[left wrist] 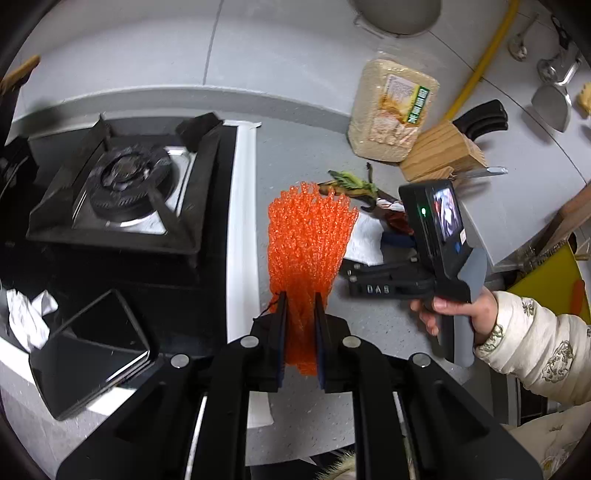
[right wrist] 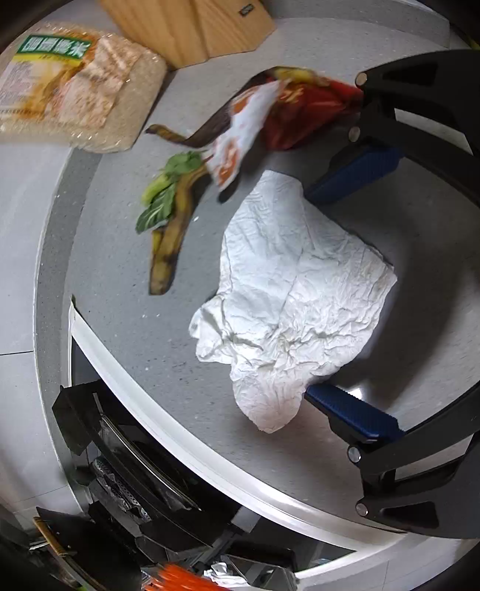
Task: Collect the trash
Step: 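Grasp the white paper towel with the right tool, then drop the paper towel into the bin with the right tool while the left carries the net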
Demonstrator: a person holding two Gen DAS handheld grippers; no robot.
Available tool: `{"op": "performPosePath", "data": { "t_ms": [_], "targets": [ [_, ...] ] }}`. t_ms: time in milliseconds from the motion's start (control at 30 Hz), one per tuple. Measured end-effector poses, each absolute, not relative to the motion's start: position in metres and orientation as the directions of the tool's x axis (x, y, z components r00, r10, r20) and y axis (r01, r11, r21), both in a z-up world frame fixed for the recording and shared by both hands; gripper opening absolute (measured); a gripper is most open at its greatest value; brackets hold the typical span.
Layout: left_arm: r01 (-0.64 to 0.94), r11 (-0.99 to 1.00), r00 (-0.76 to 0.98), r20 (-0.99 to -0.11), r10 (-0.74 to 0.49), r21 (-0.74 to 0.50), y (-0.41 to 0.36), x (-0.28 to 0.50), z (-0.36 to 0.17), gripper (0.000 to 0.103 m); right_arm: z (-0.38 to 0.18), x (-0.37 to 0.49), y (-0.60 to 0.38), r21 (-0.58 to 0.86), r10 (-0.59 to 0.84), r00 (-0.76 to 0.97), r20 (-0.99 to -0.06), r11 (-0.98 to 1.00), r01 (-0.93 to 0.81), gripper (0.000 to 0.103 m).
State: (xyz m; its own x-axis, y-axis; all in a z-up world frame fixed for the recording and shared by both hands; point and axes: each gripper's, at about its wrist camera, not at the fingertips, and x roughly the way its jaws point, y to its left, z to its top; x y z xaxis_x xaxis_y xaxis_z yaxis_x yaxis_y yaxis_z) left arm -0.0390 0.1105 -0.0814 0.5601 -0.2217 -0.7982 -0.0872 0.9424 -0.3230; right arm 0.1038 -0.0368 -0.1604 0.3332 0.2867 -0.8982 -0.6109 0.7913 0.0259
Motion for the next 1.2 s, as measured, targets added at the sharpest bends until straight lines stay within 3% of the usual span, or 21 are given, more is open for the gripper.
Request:
{"op": "performPosePath", "data": {
  "t_ms": [100,133,200,433,467,533,567,600,633,733,933,1200],
  "targets": [
    [-0.101,0.942,0.556,-0.803,-0.214,-0.321,0.114,-0.043,-0.084,0.014,-0.16,0.104,-0.027,0.002,0.264,0.358,-0.896,0.807,-0.59,0.093],
    [-0.102,0.942,0.556,-0.803,-0.213,-0.321,0.115,-0.043,-0.083,0.014,-0.158,0.103,-0.024,-0.014,0.256,0.374,-0.891,0.809,-0.588,0.086],
    [-0.103,0.941,0.559,-0.801,-0.212,-0.321,0.116,-0.043,-0.082,0.014,-0.153,0.102,-0.019,-0.029,0.254,0.393,-0.884,0.808,-0.588,0.084],
    [-0.084,0.945,0.561,-0.799,-0.216,-0.315,0.113,-0.038,-0.078,0.014,-0.16,0.117,-0.006,0.057,0.308,0.336,-0.89,0.807,-0.587,0.081],
    [-0.083,0.945,0.562,-0.798,-0.217,-0.315,0.113,-0.038,-0.077,0.014,-0.159,0.117,-0.006,0.069,0.319,0.334,-0.887,0.806,-0.588,0.077],
    [-0.084,0.946,0.562,-0.798,-0.216,-0.314,0.113,-0.037,-0.077,0.014,-0.156,0.112,-0.005,0.083,0.351,0.324,-0.879,0.781,-0.619,0.038],
    [-0.085,0.945,0.561,-0.799,-0.217,-0.316,0.114,-0.036,-0.078,0.014,-0.154,0.11,-0.005,0.112,0.377,0.296,-0.877,0.762,-0.637,0.029],
    [-0.087,0.945,0.56,-0.8,-0.216,-0.316,0.114,-0.036,-0.078,0.014,-0.154,0.108,-0.007,0.146,0.396,0.268,-0.878,0.755,-0.64,0.012],
    [-0.088,0.945,0.56,-0.8,-0.216,-0.316,0.114,-0.035,-0.079,0.014,-0.153,0.105,-0.01,0.169,0.408,0.247,-0.879,0.75,-0.639,0.009],
    [-0.081,0.945,0.569,-0.793,-0.217,-0.317,0.115,-0.033,-0.076,0.014,-0.139,0.087,-0.025,0.209,0.451,0.239,-0.86,0.738,-0.642,0.007],
    [-0.066,0.945,0.582,-0.781,-0.225,-0.321,0.116,-0.023,-0.074,0.014,-0.055,0.044,-0.096,0.337,0.586,0.306,-0.75,0.737,-0.586,0.006],
    [0.029,0.949,0.596,-0.756,-0.269,-0.314,0.096,0.001,-0.067,0.014,0.038,0.002,-0.177,0.207,0.519,0.506,-0.688,0.81,-0.55,0.006]
  ]
}}
